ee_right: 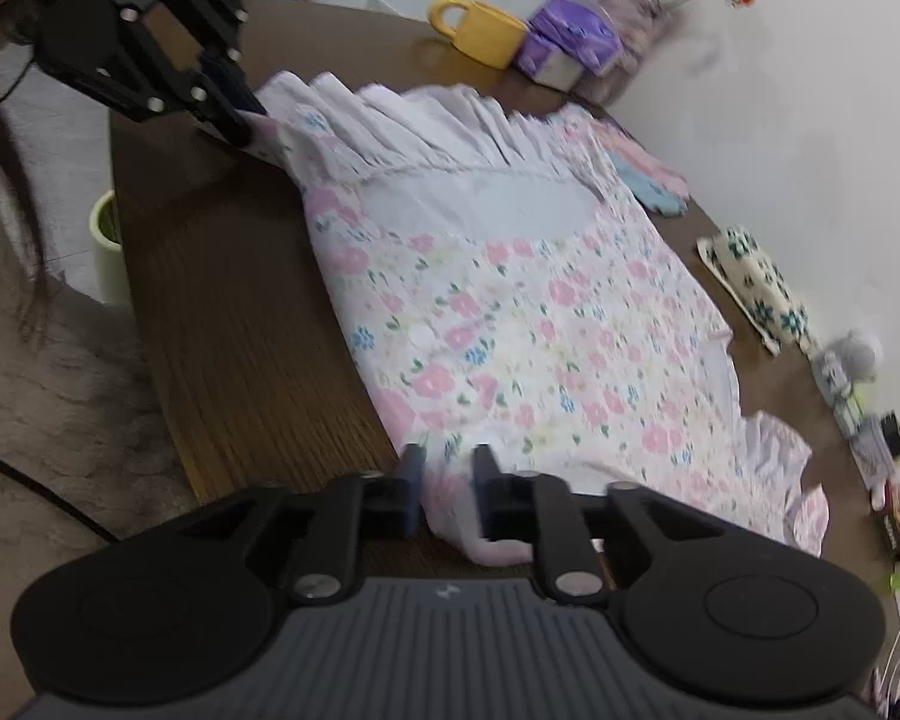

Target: Fold clothes

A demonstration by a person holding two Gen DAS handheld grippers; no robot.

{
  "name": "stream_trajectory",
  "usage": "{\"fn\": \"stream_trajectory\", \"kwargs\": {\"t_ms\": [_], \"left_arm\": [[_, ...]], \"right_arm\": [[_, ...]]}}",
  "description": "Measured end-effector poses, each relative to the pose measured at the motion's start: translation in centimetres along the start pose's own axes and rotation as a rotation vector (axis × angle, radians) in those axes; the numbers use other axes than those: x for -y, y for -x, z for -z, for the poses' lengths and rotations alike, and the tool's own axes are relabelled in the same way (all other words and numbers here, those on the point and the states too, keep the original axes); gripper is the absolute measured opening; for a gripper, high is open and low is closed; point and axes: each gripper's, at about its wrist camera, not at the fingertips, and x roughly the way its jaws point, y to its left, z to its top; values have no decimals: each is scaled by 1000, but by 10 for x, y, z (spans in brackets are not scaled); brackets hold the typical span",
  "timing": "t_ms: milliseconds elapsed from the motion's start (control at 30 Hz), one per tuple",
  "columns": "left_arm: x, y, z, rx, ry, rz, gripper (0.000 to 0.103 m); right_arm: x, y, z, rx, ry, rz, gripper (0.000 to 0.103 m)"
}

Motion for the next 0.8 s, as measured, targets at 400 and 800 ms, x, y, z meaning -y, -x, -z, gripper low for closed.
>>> {"fn": "stream_trajectory", "kwargs": {"t_ms": [400, 800], "left_arm": [[-5, -4, 1, 1, 12, 0, 2], [-14, 10, -18, 48, -52, -54, 0]], "right_arm": [[11, -8, -3, -32, -36, -84, 2], [30, 8, -22, 21, -4, 13, 0]]}}
